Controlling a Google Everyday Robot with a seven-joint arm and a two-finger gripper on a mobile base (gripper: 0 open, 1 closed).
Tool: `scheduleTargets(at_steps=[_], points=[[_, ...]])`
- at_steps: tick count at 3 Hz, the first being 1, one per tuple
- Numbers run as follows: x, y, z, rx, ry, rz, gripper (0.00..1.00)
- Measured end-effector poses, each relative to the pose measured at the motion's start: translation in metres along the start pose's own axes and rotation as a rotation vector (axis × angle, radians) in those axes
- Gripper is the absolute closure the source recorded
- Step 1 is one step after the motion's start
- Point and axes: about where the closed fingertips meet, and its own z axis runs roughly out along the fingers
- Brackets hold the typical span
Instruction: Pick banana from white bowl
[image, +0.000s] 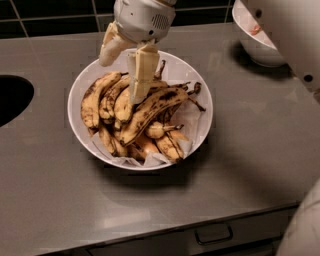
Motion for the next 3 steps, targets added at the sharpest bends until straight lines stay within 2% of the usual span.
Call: scheduleTargets(at_steps=[1,2,3], points=[[0.002,-0.006,0.002,-0.004,-0.012,0.005,0.35],[0.002,-0.007,0.005,-0.013,-0.022,0.012,0.33],[0.0,0.003,0.009,-0.034,-0.035,0.025,0.3]])
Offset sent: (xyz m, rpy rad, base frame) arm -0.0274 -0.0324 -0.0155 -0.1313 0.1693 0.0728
